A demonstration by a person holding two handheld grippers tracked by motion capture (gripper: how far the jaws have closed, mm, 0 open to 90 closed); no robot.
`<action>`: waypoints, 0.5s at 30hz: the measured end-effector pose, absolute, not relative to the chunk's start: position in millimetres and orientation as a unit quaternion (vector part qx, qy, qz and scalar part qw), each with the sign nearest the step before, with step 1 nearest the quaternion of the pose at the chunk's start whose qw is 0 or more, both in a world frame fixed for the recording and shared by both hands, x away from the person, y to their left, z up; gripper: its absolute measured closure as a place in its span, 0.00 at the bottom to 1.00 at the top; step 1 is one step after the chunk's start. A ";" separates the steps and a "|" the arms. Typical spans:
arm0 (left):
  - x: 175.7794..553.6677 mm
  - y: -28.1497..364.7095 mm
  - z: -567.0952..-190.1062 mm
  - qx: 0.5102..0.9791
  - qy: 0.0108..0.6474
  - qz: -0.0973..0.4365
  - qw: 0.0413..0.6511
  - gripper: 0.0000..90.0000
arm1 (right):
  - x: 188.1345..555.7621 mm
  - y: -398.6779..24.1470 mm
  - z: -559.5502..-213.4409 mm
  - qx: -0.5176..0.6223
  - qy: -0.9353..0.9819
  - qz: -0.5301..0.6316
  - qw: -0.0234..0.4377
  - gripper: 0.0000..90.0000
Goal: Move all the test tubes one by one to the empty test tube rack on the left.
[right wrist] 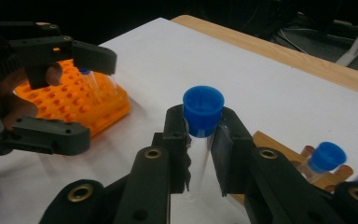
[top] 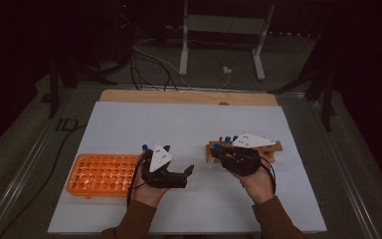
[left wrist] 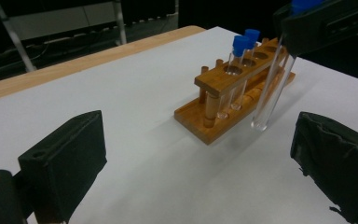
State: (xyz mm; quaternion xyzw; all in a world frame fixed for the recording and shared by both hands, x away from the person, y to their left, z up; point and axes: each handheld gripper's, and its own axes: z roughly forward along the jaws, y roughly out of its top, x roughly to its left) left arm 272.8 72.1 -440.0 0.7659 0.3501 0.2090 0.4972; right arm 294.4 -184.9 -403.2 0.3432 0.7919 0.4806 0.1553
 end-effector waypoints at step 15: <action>277.1 54.3 -445.2 0.772 0.340 0.195 0.500 0.05 | 291.3 -171.9 -405.2 0.330 0.798 0.483 0.144 0.85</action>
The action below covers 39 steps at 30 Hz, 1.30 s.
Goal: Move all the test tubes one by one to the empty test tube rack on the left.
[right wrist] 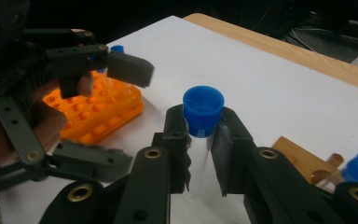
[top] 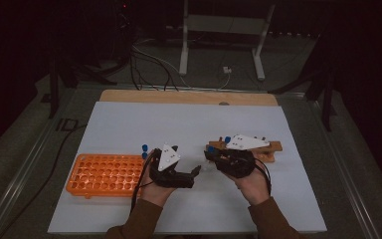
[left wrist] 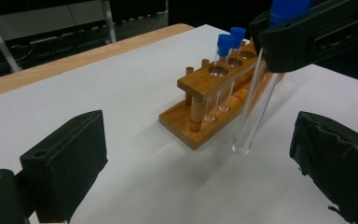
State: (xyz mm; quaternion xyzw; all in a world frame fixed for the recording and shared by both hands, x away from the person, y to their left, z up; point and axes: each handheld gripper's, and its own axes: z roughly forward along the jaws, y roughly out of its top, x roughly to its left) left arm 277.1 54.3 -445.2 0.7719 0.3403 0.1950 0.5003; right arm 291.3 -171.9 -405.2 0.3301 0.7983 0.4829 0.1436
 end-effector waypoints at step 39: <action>277.5 36.2 -447.7 0.791 0.307 0.167 0.501 0.85 | 288.2 -159.9 -406.9 0.315 0.802 0.493 0.117 0.36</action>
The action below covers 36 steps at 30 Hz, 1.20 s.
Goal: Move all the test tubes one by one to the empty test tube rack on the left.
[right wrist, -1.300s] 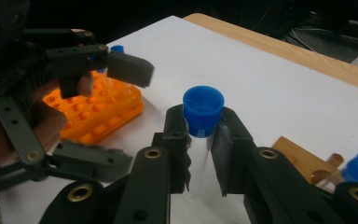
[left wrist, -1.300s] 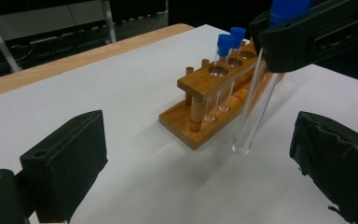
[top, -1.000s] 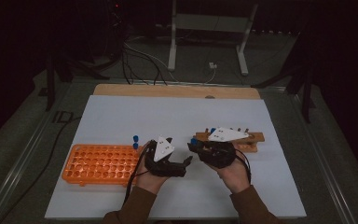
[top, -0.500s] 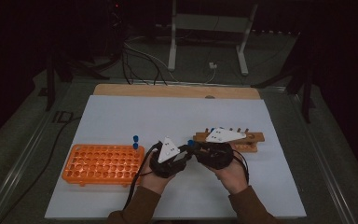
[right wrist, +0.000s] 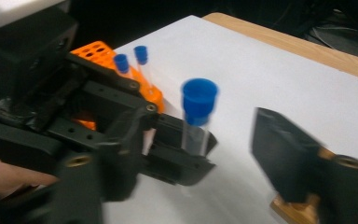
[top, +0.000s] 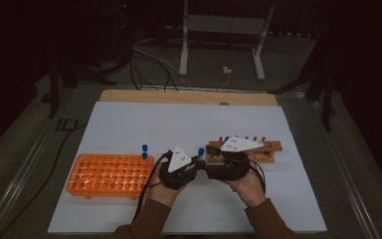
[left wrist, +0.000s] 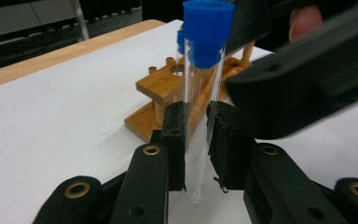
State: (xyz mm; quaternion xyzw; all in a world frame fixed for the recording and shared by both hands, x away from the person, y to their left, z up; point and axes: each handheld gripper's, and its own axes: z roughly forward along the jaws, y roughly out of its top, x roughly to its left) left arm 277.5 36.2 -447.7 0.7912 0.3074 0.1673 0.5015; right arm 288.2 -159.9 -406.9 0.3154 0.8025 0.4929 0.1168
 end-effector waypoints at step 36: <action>267.1 102.0 -446.9 0.767 0.363 0.189 0.495 0.85 | 292.7 -218.4 -417.2 0.373 0.775 0.485 0.158 0.00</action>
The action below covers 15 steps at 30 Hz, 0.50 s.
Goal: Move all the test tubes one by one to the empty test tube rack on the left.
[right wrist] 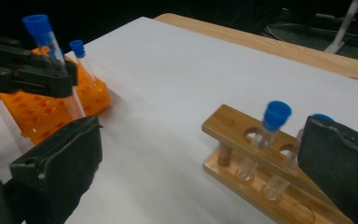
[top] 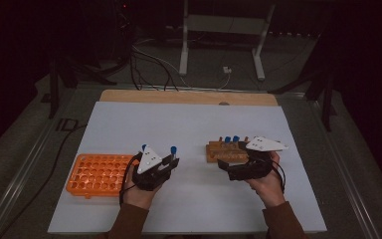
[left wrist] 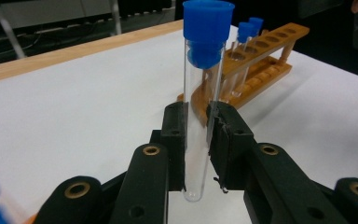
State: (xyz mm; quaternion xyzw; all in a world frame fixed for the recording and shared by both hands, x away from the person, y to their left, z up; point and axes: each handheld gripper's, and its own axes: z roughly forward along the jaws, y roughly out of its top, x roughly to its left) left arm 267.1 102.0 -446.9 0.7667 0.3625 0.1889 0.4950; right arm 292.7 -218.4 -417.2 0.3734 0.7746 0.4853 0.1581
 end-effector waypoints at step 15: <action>259.4 143.8 -448.9 0.759 0.388 0.216 0.476 0.85 | 292.2 -227.7 -418.6 0.382 0.769 0.487 0.161 0.00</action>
